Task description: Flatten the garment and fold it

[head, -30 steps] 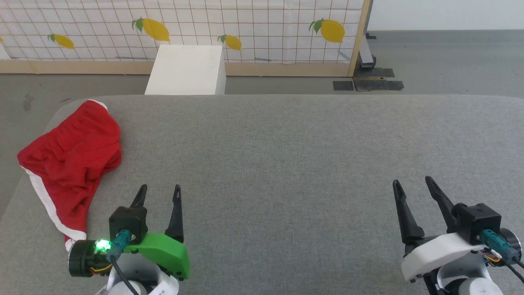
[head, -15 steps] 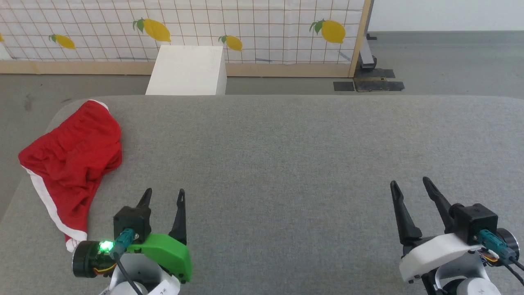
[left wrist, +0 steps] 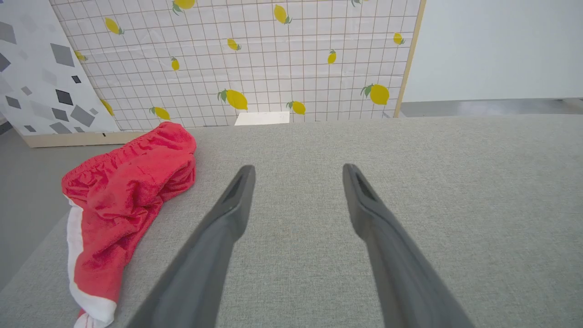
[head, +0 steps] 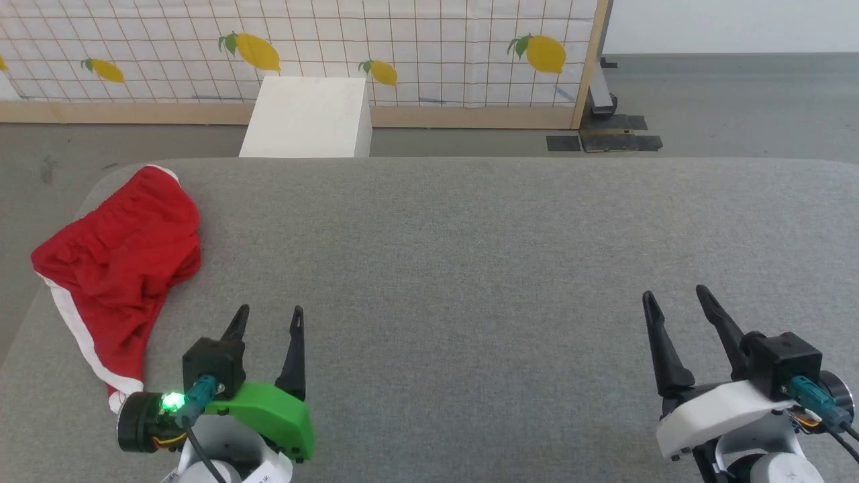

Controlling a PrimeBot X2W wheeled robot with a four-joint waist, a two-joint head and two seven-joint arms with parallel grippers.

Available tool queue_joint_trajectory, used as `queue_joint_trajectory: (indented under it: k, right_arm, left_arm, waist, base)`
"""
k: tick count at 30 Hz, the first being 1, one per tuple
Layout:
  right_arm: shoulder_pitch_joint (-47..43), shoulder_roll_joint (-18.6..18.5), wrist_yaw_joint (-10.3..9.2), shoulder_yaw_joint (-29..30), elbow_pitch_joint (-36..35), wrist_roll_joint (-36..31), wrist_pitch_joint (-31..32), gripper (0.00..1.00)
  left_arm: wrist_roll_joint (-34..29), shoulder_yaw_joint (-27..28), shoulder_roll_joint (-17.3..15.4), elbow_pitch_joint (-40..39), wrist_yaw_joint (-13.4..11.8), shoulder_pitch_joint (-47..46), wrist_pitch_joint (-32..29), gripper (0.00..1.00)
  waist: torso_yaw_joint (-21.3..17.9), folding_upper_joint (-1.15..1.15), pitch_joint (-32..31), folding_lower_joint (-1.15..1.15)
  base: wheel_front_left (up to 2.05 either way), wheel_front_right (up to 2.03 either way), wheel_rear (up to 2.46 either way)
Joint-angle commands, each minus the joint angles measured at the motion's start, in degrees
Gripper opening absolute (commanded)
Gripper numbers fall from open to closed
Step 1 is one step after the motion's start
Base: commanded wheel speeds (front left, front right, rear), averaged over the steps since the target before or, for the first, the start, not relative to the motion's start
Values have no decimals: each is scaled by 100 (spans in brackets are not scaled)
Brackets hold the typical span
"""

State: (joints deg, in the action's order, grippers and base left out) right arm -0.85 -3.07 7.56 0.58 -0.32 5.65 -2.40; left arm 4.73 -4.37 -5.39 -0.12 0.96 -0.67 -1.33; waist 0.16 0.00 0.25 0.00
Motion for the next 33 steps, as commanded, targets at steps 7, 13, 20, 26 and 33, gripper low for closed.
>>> queue_joint_trajectory:
  k: [7, 13, 20, 26, 33]
  right_arm:
    - [128, 15, -6, 17, -49, 107, -122, 100]
    - [123, 15, -6, 18, -70, 143, -125, 100]
    - [148, 17, -7, 11, -80, 204, -143, 100]
    - [164, 18, -7, 36, -88, 232, -167, 100]
    - [188, 19, -7, 50, -94, 261, -182, 100]
  left_arm:
    - [89, -27, -71, -84, -60, 63, 181, 100]
    - [148, -68, -83, -124, -77, 73, 307, 100]
    - [191, -129, -133, -99, -85, 106, 393, 100]
    - [259, -200, -173, -34, -75, 89, 332, 100]
    - [322, -298, -207, 37, -75, 67, 274, 100]
  waist:
    - [8, 0, -24, 0]
    - [21, 0, -6, 0]
    - [7, 0, 44, 0]
    - [13, 0, 94, 0]
    - [25, 0, 134, 0]
  base:
    - [0, 0, 0]
    - [0, 0, 0]
    - [0, 0, 0]
    - [0, 0, 0]
    - [0, 0, 0]
